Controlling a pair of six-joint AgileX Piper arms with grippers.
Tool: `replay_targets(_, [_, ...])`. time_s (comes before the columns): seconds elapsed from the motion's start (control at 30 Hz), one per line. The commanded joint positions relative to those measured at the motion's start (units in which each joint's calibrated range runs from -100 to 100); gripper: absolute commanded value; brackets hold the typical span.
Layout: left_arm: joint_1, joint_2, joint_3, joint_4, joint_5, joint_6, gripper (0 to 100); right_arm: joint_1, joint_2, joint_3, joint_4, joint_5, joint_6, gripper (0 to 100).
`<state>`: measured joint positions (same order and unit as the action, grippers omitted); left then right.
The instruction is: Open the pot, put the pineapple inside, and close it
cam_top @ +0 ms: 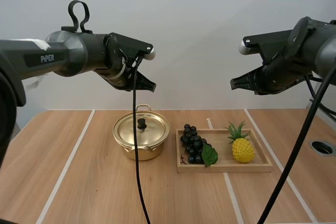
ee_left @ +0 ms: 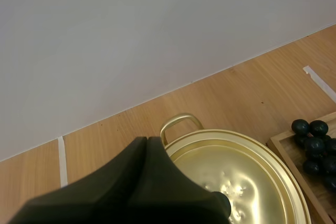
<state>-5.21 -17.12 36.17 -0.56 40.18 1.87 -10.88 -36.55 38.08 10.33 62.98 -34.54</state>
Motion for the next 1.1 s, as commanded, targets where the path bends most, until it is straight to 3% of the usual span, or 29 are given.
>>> replay_targets(0.0, [-0.33, 0.23, -0.47, -1.32, -1.99, 3.22, 0, -0.18, 0.94, -0.12, 0.6, 0.75, -0.52, 0])
replay_targets(0.1, [-0.59, 0.67, -0.47, -2.1, -2.21, 6.35, 2, -0.18, 2.34, -0.12, 0.6, 0.75, -0.65, 0])
replay_targets(0.17, [-0.59, 1.06, -0.47, -3.66, -2.21, 8.3, 14, -0.18, 2.92, -0.12, 0.6, 0.75, -1.43, 0])
replay_targets(0.23, [-0.59, 1.8, -0.47, -5.02, -2.21, 10.0, 34, -0.18, 3.18, -0.02, 0.6, 0.75, -1.75, 0])
replay_targets(0.33, [-0.59, 3.36, -0.47, -7.36, 0.27, 12.54, 75, -0.18, 3.18, -0.02, 0.6, 0.38, -2.01, 0])
replay_targets(0.4, [-0.59, 4.6, -0.47, -7.45, 1.59, 13.65, 95, -0.18, 3.18, -0.02, 0.6, 0.37, -2.01, 0])
replay_targets(0.43, [-0.59, 5.38, -0.47, -7.45, 2.54, 13.73, 100, -0.18, 3.18, -0.02, 0.95, 0.35, -2.18, 0])
replay_targets(1.07, [-0.59, 10.47, -0.47, -9.38, 16.89, 13.97, 100, -0.18, 5.61, -0.02, 3.07, 0.02, -4.62, 0])
